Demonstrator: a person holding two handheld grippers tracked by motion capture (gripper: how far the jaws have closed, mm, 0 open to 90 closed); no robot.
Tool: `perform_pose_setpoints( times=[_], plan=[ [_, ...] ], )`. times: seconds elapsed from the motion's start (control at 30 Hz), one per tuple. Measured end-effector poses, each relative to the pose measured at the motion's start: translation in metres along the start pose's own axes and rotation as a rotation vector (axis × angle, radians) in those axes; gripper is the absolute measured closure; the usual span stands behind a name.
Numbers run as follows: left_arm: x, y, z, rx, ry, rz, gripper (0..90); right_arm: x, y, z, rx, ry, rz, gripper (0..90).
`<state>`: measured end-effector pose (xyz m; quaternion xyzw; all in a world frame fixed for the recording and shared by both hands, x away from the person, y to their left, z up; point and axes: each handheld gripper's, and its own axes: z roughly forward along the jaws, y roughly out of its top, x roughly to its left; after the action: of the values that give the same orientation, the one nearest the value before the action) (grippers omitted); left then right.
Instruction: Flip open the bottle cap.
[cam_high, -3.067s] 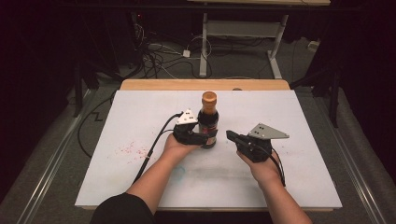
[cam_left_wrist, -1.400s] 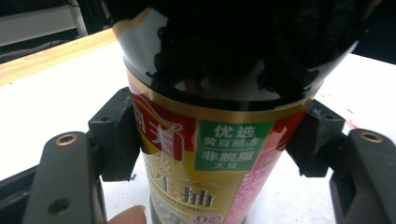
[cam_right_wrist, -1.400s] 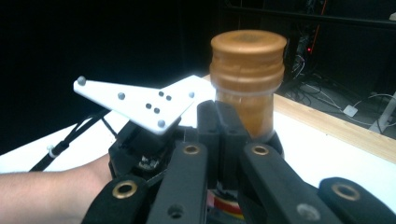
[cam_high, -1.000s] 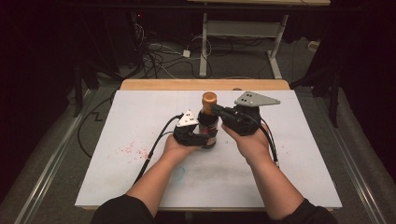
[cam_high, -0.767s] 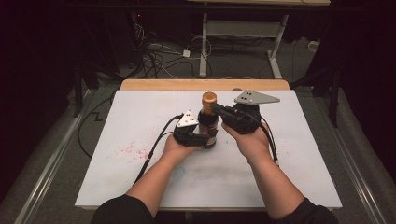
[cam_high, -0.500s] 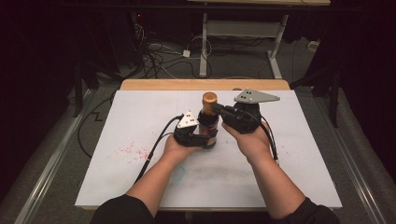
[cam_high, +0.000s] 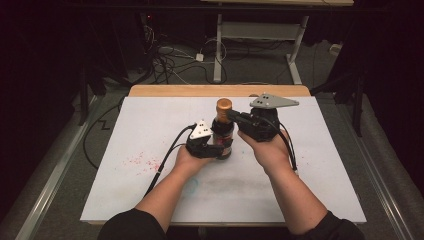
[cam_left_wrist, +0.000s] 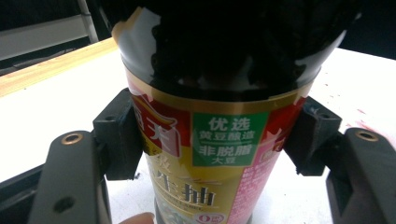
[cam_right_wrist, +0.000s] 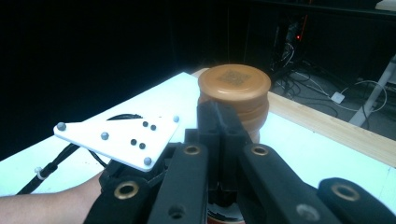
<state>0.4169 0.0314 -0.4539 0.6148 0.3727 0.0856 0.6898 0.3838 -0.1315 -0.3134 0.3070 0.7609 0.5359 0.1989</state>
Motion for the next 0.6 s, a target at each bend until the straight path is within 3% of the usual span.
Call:
perform_pose_setpoints(
  times=[0.03, 0.07, 0.5, 0.6],
  plan=[
    [-0.003, 0.0, 0.004, -0.05, 0.014, -0.055, 30.3, 0.0, 0.0, 0.0, 0.0, 0.0, 0.0, 90.0],
    [-0.003, 0.0, 0.004, -0.057, 0.013, -0.06, 30.3, 0.0, 0.001, 0.0, 0.005, -0.003, 0.001, 90.0],
    [-0.002, -0.002, 0.004, -0.075, 0.013, -0.057, 31.0, 0.002, 0.004, 0.003, 0.018, -0.017, -0.003, 90.0],
    [-0.006, -0.005, 0.004, -0.07, 0.007, -0.021, 30.9, 0.002, 0.018, -0.008, -0.103, -0.019, 0.024, 90.0]
  ],
)
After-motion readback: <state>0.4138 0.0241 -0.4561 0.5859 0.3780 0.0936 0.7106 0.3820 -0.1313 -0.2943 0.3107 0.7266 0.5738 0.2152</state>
